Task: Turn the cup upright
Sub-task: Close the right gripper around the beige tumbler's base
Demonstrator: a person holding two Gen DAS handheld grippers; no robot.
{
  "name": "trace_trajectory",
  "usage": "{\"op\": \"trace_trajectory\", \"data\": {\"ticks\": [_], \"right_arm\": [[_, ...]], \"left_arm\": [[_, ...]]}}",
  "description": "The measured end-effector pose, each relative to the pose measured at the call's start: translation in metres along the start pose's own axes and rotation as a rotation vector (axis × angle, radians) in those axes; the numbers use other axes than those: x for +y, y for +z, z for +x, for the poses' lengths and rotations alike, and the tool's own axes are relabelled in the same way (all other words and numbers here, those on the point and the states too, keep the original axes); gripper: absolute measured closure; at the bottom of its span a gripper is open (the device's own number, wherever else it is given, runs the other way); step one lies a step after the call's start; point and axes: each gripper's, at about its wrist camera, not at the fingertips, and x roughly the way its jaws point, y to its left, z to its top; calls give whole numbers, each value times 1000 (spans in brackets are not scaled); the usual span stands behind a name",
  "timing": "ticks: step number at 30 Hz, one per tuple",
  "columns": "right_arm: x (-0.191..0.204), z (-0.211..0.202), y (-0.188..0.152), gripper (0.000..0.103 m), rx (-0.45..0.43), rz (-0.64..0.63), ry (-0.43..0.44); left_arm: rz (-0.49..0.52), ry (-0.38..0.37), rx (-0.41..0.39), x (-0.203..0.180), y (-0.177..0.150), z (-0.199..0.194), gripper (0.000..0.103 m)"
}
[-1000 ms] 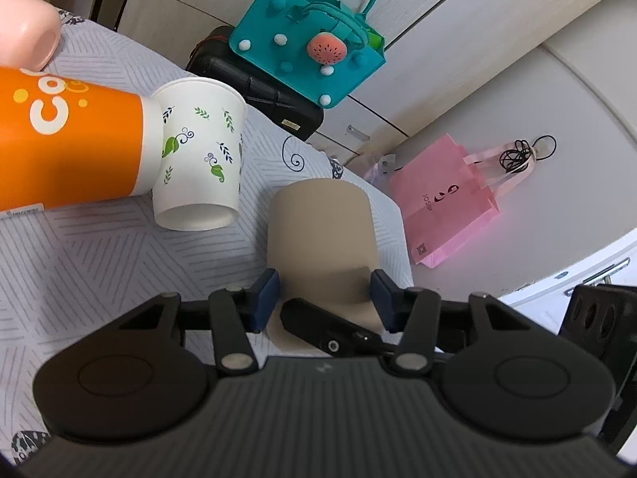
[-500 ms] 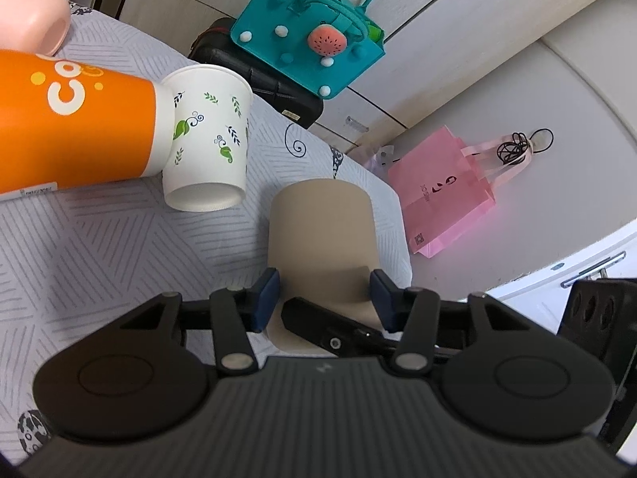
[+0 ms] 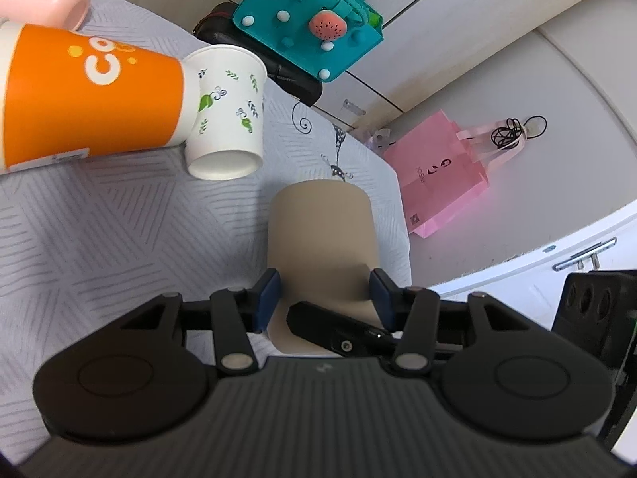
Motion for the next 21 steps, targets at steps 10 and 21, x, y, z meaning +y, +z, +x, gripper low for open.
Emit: {"op": "trace_trajectory", "data": {"ticks": [10, 21], "right_arm": [[15, -6, -1, 20, 39, -36, 69], [7, 8, 11, 21, 101, -19, 97]], "left_arm": [[-37, 15, 23, 19, -2, -19, 55], [-62, 20, 12, 26, 4, -19, 55]]}}
